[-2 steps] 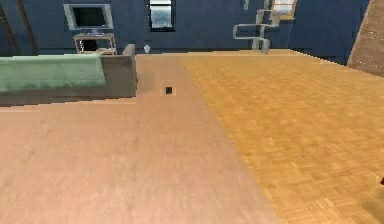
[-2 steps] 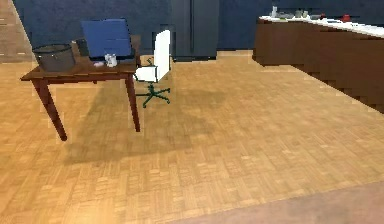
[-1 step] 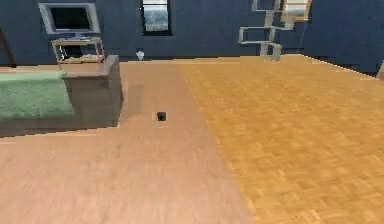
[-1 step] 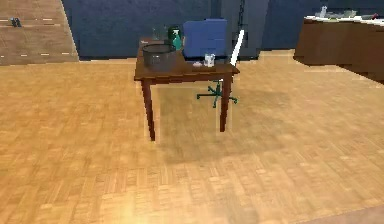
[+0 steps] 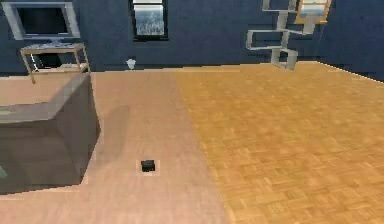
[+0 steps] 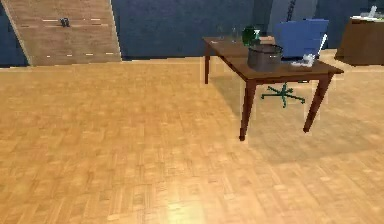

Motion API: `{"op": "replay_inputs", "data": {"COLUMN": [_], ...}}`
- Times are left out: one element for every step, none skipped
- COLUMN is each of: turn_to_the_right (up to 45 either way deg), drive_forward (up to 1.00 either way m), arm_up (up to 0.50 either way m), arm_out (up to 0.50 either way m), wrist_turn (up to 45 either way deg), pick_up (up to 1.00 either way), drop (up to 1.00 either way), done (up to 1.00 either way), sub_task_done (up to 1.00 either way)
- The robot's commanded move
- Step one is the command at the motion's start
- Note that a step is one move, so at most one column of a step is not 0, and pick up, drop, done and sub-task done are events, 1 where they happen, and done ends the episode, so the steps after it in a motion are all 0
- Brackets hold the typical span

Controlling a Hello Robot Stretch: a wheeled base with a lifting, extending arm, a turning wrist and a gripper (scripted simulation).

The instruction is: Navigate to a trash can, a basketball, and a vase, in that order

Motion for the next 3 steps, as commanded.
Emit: {"op": "replay_inputs", "data": {"turn_to_the_right": [0.0,0.0,45.0], "drive_forward": [1.00,0.40,0.00], "arm_up": [0.00,0.00,0.00], "arm_out": [0.00,0.00,0.00], "wrist_turn": [0.0,0.0,0.0], "pick_up": [0.00,0.00,0.00], "drop": [0.00,0.00,0.00], "done": [0.00,0.00,0.00], "sub_task_done": [0.00,0.00,0.00]}}
